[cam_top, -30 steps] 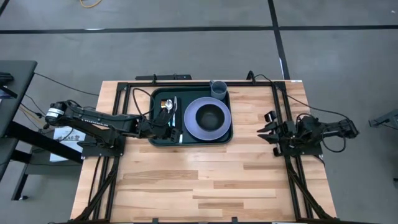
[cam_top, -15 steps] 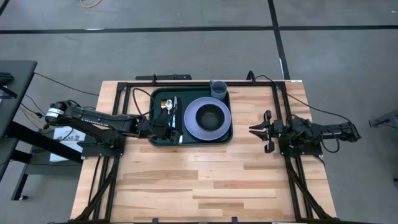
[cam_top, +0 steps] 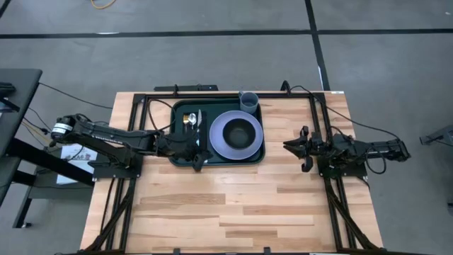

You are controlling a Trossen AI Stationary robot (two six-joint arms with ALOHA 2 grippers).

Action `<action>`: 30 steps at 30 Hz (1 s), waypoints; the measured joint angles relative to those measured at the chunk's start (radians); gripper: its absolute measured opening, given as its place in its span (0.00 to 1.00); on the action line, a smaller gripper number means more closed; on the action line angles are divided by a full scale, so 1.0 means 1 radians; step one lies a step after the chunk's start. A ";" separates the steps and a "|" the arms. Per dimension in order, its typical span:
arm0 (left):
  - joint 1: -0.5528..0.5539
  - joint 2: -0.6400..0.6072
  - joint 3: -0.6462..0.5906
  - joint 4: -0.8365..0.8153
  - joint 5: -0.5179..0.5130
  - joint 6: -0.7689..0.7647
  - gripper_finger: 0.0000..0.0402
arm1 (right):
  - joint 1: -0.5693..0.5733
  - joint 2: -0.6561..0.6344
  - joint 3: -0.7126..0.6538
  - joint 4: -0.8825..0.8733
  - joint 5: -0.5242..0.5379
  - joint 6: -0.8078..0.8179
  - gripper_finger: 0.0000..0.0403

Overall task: Set up tray
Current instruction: Return to Home Position

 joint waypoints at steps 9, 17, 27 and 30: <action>-0.026 -0.210 -0.124 0.035 0.052 0.379 0.25 | 0.001 0.000 0.001 0.002 0.003 0.000 0.15; -0.060 -0.686 -0.463 0.146 0.194 0.509 0.25 | 0.001 0.000 0.001 0.003 0.003 0.000 0.15; -0.064 -1.204 -0.655 0.051 0.167 0.653 0.25 | 0.001 0.002 0.001 0.003 0.003 0.000 0.15; -0.065 -1.164 -0.673 0.103 0.167 0.707 0.25 | 0.001 0.012 0.001 0.004 0.004 0.001 0.15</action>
